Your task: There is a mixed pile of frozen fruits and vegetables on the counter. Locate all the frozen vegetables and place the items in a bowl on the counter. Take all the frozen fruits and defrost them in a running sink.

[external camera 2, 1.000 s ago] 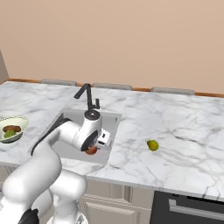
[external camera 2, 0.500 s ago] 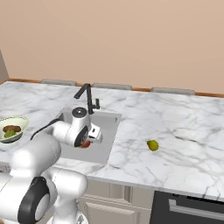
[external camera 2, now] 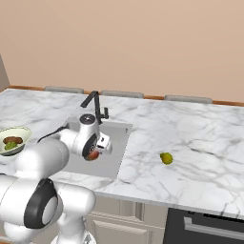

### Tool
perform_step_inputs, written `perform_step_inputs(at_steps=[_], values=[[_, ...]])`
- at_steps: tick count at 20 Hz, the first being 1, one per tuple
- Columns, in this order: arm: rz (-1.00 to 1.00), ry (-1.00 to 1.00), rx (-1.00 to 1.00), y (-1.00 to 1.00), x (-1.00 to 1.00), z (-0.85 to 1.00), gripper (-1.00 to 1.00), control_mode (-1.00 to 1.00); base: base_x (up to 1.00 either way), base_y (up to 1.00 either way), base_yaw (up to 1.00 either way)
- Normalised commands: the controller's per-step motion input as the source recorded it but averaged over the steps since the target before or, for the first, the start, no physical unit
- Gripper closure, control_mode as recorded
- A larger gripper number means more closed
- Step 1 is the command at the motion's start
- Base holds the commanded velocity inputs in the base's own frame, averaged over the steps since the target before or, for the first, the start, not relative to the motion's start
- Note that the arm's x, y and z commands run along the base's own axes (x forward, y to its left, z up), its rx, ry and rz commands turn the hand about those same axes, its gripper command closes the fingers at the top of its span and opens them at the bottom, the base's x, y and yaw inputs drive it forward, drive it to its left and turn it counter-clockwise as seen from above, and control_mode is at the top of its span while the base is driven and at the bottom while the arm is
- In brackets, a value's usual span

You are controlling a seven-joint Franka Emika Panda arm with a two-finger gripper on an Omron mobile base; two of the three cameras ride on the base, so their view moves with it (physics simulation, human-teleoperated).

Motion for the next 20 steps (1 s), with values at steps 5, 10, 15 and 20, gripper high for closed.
perform_step_inputs(at_steps=[5, 10, 15, 20], values=[[0.00, 0.00, 0.00, 0.00, 0.00, -0.29, 1.00, -1.00, 0.00, 0.00, 0.00], [0.00, 0.00, 0.00, 0.00, 0.01, -0.21, 1.00, -1.00, 0.00, 0.00, 0.00], [0.00, -0.04, 0.00, 0.05, 0.08, -0.28, 1.00, -1.00, 0.00, 0.00, 0.00], [0.00, -0.03, 0.00, 0.01, 0.05, -0.18, 1.00, -1.00, 0.00, 0.00, 0.00]])
